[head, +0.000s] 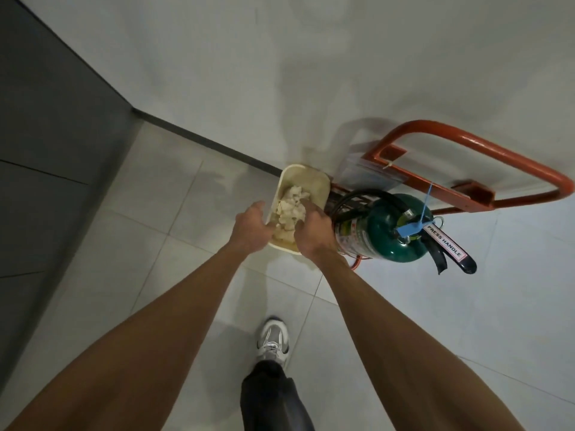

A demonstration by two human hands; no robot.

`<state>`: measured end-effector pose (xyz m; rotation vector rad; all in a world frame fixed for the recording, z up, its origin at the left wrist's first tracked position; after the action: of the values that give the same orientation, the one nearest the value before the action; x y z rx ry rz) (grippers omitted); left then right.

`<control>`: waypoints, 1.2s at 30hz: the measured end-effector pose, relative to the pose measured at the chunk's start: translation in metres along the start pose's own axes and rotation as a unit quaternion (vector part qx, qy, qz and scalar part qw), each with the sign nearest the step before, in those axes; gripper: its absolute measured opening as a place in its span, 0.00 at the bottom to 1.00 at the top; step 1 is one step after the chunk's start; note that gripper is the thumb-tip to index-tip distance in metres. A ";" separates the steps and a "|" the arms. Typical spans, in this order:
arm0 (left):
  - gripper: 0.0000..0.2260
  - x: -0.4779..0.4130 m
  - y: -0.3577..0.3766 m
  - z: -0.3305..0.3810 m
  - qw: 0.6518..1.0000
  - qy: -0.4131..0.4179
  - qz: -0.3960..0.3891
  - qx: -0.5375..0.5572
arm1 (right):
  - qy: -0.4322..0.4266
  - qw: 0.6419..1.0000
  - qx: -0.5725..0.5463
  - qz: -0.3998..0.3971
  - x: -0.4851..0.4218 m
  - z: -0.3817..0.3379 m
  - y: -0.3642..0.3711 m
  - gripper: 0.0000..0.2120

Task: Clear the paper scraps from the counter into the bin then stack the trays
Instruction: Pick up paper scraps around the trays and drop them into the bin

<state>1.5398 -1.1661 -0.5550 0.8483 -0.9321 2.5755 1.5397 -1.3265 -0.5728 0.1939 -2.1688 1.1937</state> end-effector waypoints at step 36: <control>0.22 0.910 -0.474 -0.278 0.774 -0.122 0.616 0.078 | -0.568 0.816 0.044 -0.100 0.815 -0.544 0.084 0.27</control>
<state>0.9046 -0.5772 0.0611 0.7180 -1.8314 3.7093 1.1229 -0.7031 0.0633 1.4612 -2.9198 1.1735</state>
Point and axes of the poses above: each hand's wrist, its own x-axis away from the middle knuckle, its own y-axis out of the palm, z = x × y, the point moved 4 cm from there along -x, towards the middle knuckle, and after that the axes turned 8 degrees about y, right-handed, at the moved point
